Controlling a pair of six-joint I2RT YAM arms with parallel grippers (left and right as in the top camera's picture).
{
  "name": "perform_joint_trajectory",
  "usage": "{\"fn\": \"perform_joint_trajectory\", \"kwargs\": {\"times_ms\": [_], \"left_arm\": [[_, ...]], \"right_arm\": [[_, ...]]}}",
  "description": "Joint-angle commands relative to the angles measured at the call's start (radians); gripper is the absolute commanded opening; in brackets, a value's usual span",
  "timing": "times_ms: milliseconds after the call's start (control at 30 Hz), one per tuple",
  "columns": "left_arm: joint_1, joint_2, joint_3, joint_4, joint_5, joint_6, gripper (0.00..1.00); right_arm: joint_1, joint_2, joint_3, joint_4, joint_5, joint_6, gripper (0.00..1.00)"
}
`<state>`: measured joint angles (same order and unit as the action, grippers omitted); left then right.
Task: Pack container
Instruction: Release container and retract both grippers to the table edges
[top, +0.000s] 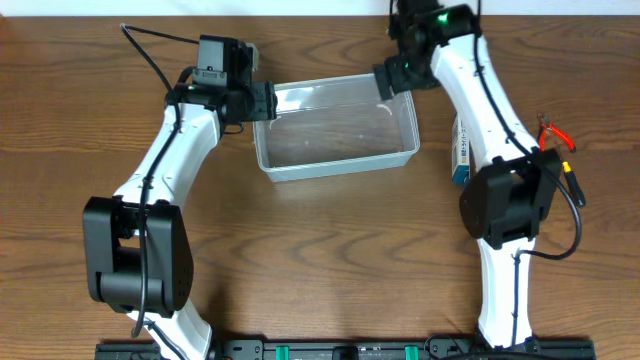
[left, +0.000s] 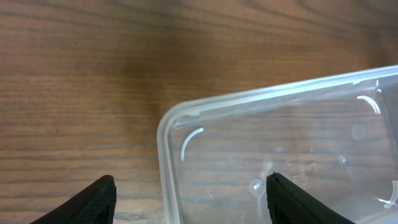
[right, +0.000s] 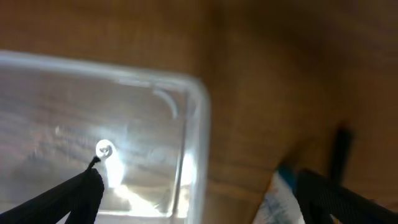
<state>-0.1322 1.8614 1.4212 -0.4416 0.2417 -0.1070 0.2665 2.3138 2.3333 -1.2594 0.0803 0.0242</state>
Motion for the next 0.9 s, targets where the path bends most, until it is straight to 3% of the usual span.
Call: {"fn": "perform_joint_trajectory", "kwargs": {"times_ms": [0,100,333,633,867], "left_arm": [[0.029,0.014,0.056,0.0,0.014,0.001,0.68],[0.051,0.014,0.106,-0.023,0.032,0.0,0.68],[0.148,0.007,0.244,-0.081,0.03,-0.002,0.8],[0.349,-0.013,0.291,-0.121,0.031,-0.003,0.99],[0.451,-0.013,0.291,-0.208,0.031,-0.029,0.98]], "right_arm": [[-0.03,-0.014,0.103,-0.001,0.023,-0.048,0.99],[-0.058,-0.014,0.177,-0.016,0.036,-0.047,0.99],[-0.188,-0.014,0.33,-0.113,0.068,-0.025,0.99],[-0.408,-0.014,0.343,-0.23,0.036,-0.026,0.99],[-0.531,-0.014,0.343,-0.265,-0.096,-0.026,0.99]]}}
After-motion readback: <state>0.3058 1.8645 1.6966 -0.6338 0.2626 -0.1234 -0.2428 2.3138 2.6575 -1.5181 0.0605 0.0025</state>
